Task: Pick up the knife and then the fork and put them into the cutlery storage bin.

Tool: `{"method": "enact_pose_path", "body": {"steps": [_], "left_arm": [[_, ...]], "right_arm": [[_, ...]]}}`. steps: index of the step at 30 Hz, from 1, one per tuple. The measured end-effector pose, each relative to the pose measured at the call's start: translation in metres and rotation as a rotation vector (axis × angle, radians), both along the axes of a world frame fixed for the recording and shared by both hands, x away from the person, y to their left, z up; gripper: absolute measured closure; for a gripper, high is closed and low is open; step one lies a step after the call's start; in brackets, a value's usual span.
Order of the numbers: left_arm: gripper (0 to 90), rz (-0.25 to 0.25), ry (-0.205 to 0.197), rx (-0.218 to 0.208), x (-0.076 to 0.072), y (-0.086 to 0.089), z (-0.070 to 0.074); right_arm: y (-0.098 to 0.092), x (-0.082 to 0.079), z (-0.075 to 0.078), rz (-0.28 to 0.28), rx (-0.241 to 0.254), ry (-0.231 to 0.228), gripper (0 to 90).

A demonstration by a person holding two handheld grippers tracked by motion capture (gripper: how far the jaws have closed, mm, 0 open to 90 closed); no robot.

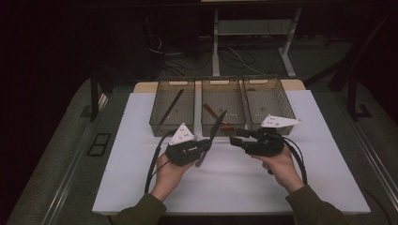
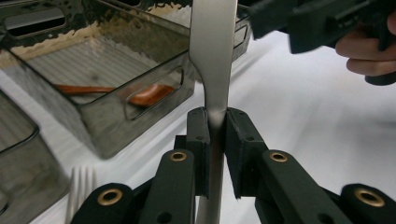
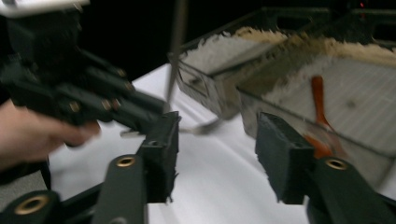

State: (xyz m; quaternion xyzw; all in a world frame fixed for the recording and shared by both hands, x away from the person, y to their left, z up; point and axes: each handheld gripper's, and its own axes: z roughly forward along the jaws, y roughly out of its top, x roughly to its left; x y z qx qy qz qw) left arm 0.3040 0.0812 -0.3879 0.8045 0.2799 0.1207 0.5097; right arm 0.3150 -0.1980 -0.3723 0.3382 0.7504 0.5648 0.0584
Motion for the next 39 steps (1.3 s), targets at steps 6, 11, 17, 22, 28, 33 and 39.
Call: {"method": "enact_pose_path", "body": {"steps": [6,11,17,22,28,33,39], "left_arm": [[79.1,-0.004,-0.014,0.002,0.001,-0.012,-0.001],[79.1,0.001,-0.025,0.006,0.001,-0.015,-0.002],[79.0,0.006,-0.039,0.003,0.001,-0.015,-0.001],[79.0,0.007,-0.048,0.003,0.000,-0.014,-0.001],[77.7,-0.006,-0.046,-0.018,0.000,-0.012,-0.002],[69.5,-0.021,-0.050,-0.040,-0.002,-0.006,-0.002],[59.6,-0.059,-0.041,-0.036,-0.007,0.012,-0.008]], "right_arm": [[0.019,0.010,0.007,0.018,0.042,-0.005,60.8],[0.029,0.016,0.007,0.021,0.069,0.016,68.3],[0.035,0.020,0.005,0.009,0.069,0.033,78.1],[0.038,0.020,0.005,0.022,0.084,0.025,86.7],[0.039,0.018,0.006,0.026,0.077,0.019,87.7],[0.035,0.018,0.008,0.020,0.067,0.011,87.7],[0.022,0.019,0.013,0.000,0.033,0.002,87.7]]}}
